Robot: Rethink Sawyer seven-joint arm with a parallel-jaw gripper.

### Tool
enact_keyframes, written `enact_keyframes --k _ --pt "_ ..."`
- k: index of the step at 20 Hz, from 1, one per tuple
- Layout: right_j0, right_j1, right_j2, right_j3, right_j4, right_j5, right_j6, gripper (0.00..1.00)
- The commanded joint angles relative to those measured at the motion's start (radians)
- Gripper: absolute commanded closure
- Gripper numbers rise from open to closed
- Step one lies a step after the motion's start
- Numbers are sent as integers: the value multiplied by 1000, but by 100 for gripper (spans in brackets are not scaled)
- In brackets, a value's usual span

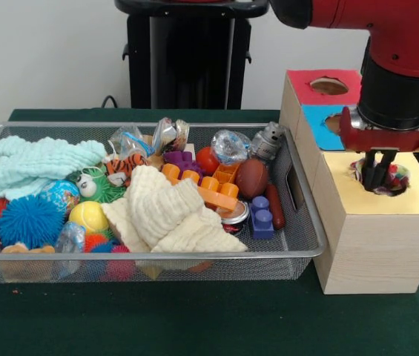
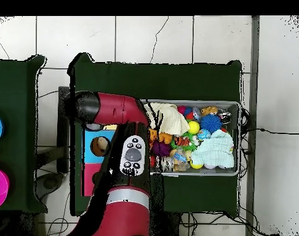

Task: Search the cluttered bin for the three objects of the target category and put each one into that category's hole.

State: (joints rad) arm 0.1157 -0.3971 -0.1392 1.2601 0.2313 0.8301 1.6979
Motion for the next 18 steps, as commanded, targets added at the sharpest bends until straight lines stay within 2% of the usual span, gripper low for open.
enact_keyframes --k 1,4,7,14,18 --pt "-21 80 70 15 -38 17 101 100" --pt "-24 104 92 36 -60 -189 80 100" --pt "-33 106 114 63 -69 -294 68 100" --pt "-27 117 107 77 -104 -408 80 100" --pt "-11 105 83 68 -108 -372 102 100"
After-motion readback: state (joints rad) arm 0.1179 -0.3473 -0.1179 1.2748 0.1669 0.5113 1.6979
